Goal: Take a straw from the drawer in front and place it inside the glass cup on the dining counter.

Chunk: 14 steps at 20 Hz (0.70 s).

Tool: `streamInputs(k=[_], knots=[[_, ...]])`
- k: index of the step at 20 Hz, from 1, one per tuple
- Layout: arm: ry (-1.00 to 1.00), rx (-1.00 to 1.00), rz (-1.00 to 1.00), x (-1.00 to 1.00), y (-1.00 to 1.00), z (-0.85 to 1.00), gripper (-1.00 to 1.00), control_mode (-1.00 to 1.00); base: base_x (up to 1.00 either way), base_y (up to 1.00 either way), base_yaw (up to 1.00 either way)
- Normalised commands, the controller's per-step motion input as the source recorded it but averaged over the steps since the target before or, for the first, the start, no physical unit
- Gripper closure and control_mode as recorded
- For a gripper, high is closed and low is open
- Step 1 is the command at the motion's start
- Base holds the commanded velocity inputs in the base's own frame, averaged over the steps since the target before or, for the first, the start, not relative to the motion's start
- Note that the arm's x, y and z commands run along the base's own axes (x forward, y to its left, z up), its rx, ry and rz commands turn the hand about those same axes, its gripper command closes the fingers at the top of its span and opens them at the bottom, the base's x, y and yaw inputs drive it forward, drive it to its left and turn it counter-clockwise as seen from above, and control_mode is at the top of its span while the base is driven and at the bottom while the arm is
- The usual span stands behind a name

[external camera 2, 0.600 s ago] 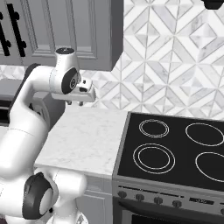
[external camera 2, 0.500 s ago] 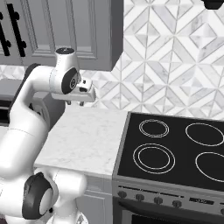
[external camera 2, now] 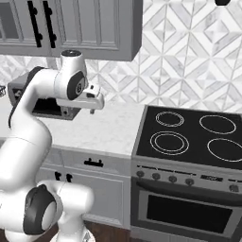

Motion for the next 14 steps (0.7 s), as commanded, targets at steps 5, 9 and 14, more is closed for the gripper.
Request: streamInputs(k=[5, 9, 14], knots=[[0.0, 0.0, 0.0, 0.0, 0.0, 0.0, -1.0, 1.0, 0.0, -0.55, 0.64], [0.0, 0.0, 0.0, 0.0, 0.0, 0.0, -1.0, 1.0, 0.0, -0.51, 0.76], [0.0, 0.0, 0.0, 0.0, 0.0, 0.0, -1.0, 1.0, 0.0, -0.6, 0.74]])
